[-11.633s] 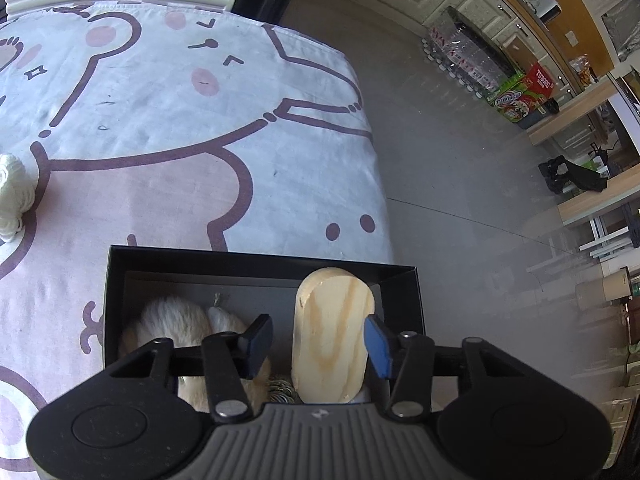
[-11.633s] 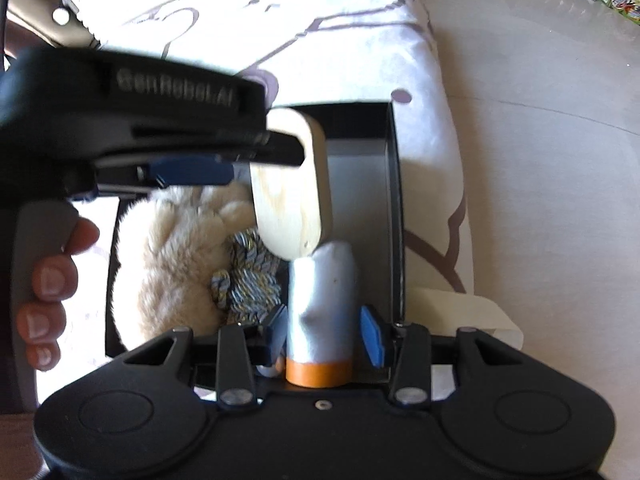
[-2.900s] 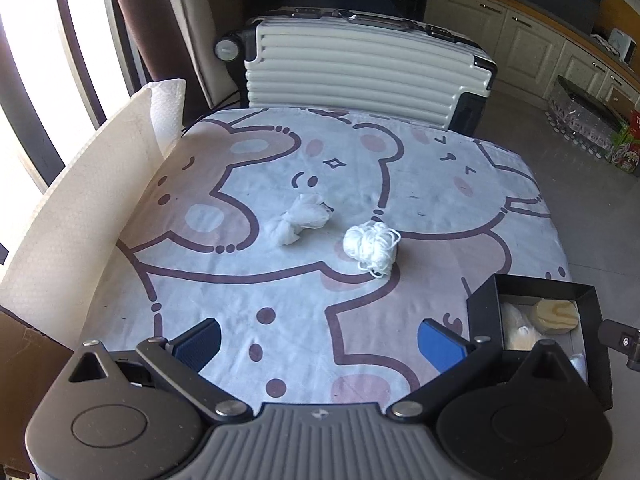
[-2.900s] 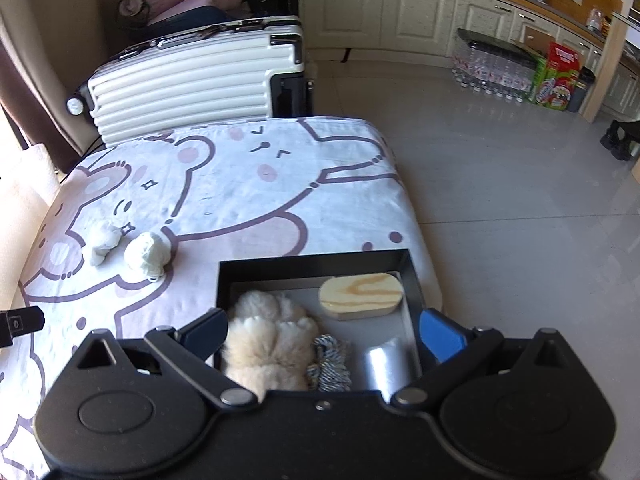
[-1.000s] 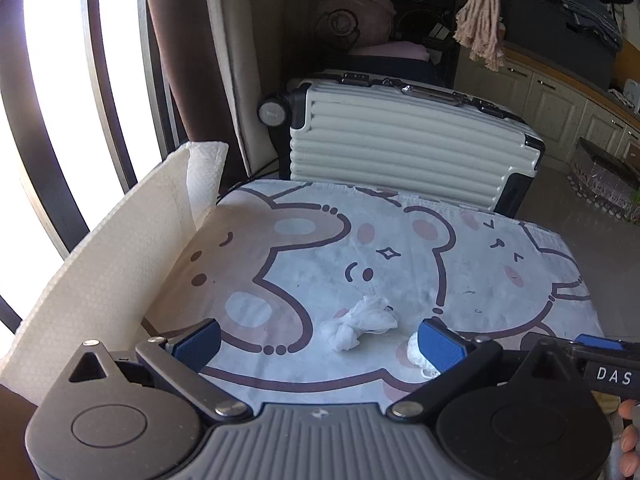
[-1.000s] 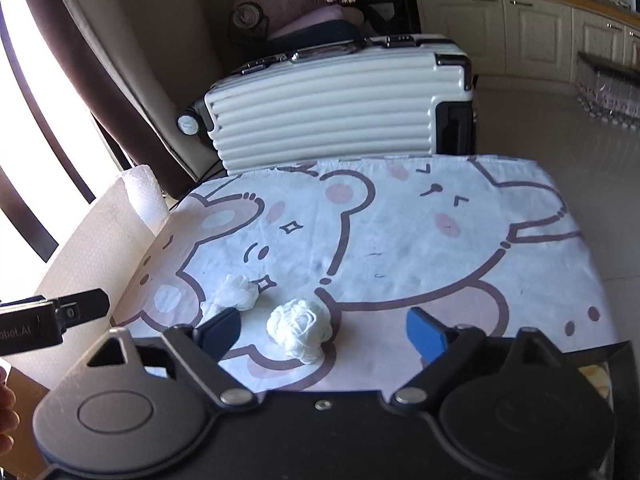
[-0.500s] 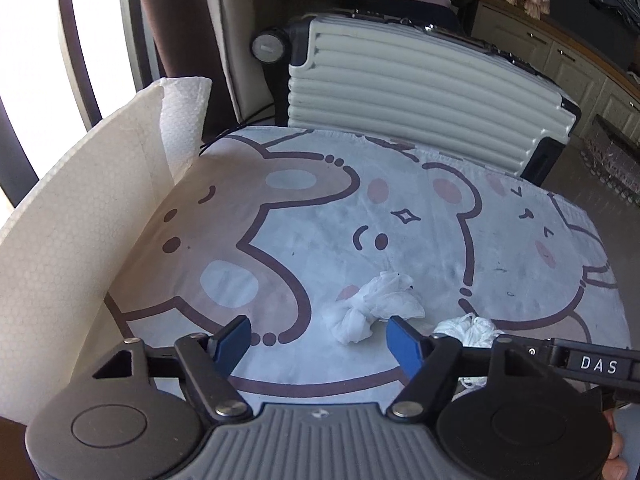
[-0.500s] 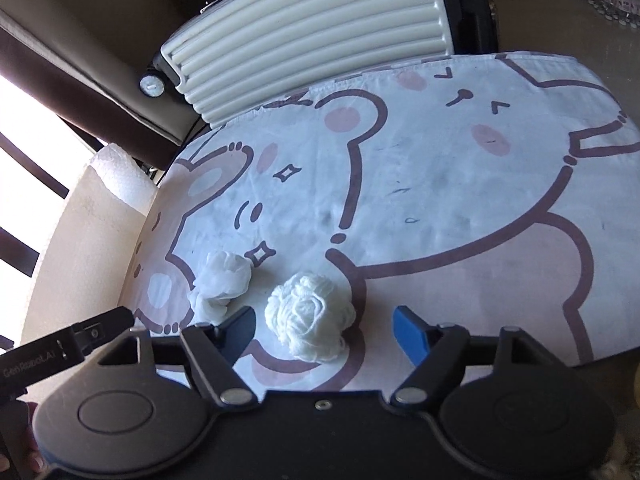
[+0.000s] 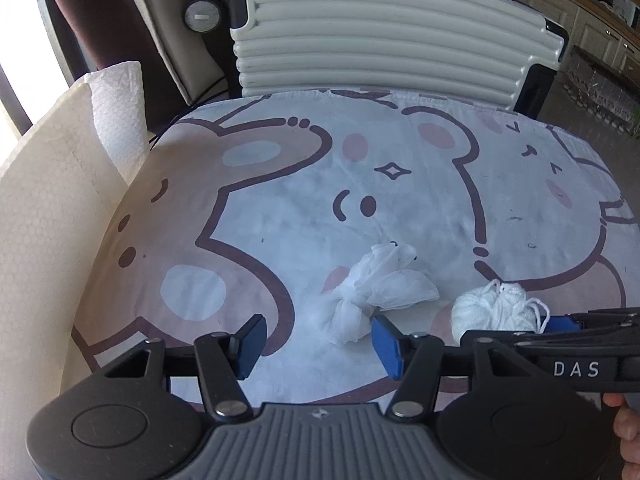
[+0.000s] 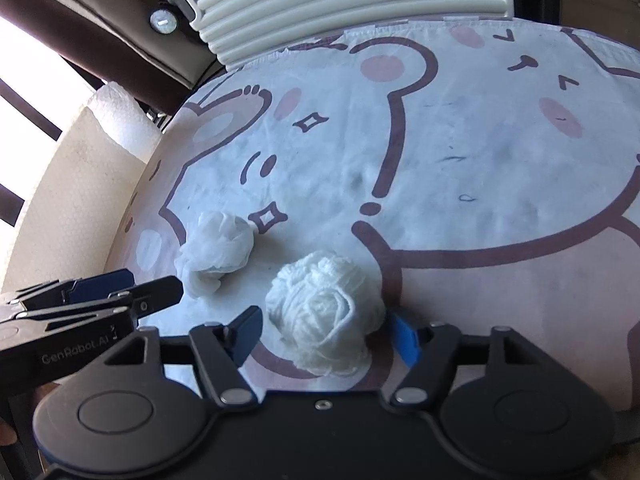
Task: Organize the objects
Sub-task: 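Close the left tool on the cloth knot while the right tool grasps the yarn ball, then carry the cloth knot with the left tool while the right tool carries the yarn ball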
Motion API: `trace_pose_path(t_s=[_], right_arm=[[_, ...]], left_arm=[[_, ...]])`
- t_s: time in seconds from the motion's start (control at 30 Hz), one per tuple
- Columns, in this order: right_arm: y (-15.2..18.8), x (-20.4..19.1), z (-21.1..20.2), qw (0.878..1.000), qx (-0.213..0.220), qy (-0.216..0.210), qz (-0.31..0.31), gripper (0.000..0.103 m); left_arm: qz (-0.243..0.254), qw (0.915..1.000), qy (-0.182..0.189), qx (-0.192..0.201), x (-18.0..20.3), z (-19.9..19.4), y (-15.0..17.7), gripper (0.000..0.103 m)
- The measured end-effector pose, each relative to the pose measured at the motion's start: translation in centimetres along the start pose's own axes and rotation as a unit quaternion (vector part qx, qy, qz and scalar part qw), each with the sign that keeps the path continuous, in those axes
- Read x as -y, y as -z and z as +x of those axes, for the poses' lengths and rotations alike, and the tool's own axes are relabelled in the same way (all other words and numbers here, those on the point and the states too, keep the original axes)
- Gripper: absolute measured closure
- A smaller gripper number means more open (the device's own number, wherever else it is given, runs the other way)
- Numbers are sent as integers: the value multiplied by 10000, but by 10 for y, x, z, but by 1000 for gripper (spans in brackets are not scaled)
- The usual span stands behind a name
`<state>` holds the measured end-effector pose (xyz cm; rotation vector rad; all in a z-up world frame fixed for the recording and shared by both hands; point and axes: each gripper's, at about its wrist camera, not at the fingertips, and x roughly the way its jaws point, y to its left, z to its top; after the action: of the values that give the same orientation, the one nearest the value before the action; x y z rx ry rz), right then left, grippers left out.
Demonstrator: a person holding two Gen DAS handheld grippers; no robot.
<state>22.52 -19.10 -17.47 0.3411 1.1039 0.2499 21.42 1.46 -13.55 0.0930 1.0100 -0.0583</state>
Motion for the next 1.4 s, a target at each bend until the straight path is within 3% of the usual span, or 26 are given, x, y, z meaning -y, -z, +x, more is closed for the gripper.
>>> trace_pose_path(t_s=[0.07, 0.17, 0.37, 0.53, 0.6, 0.63, 0.77, 0.97, 1.4], right_arm=[[-2, 2, -1, 9999, -67, -102, -29, 57], [-4, 8, -5, 9996, -114, -207, 137, 62], [-3, 15, -20, 9999, -80, -113, 45, 64], [-3, 22, -35, 10000, 23, -92, 25, 63], [-3, 24, -39, 10000, 59, -53, 20, 64], [-3, 26, -41, 10000, 73, -35, 31, 63], [-2, 29, -46, 9999, 89, 19, 61, 64], [1, 24, -52, 9999, 123, 62, -15, 64], [12, 15, -82, 9988, 446, 200, -20, 63]], left_arm=[[82, 10000, -15, 3, 1, 6, -1, 44], [85, 9999, 51, 47, 4, 13, -3, 44], [97, 9998, 137, 118, 13, 32, -6, 44], [-257, 9987, 425, 84, 12, 42, -7, 45], [-289, 9980, 557, 4, 15, 43, -7, 55], [-243, 9983, 533, -46, 17, 43, -7, 64], [-199, 9986, 469, -118, 19, 41, -6, 70], [-445, 9975, 519, -175, 14, 31, -5, 72], [-489, 9971, 586, 23, 17, -19, 2, 72]])
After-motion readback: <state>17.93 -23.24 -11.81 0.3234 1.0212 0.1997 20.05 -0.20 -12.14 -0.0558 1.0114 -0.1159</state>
